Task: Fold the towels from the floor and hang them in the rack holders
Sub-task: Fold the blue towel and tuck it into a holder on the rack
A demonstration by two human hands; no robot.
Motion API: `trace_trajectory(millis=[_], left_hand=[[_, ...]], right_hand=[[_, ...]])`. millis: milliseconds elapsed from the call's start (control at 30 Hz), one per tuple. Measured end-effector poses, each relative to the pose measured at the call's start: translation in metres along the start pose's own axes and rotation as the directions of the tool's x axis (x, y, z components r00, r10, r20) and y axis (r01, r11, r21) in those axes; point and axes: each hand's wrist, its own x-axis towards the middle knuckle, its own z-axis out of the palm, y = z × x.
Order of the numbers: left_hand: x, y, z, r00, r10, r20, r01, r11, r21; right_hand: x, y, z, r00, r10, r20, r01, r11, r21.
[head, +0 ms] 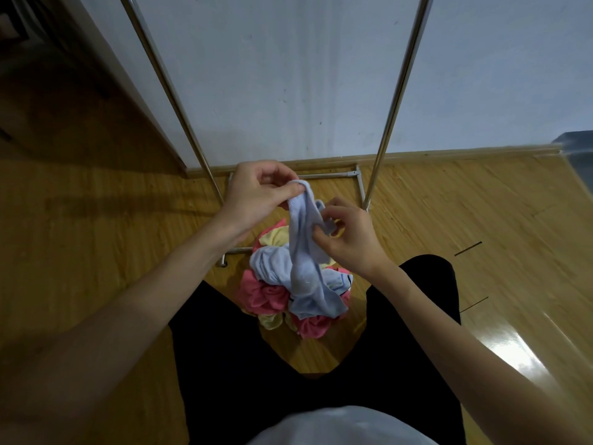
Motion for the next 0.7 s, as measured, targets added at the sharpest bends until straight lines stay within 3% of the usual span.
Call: trace_trajectory(millis=[300, 500, 700], left_hand=[[-0.007, -0.007, -0.022, 0.985, 0.168, -0.039, -0.16, 0.975, 0.155], [-0.017, -0.019, -0.034, 0.96, 0.263, 0.094, -0.279, 0.917, 0.283], [-0.037, -0.025, -0.03, 0.757, 0.472, 0.453, -0.643, 0.66, 0.388]], right_hand=[[0.002, 0.025, -0.031, 1.0, 0.007, -0.002, -0.007, 1.0, -0.03], [0.009, 0.033, -0.052, 1.0, -0.014, -0.004, 0.014, 0.999, -0.048], [0.027, 0.019, -0.064, 0.998, -0.042, 0.048, 0.044, 0.999, -0.025]])
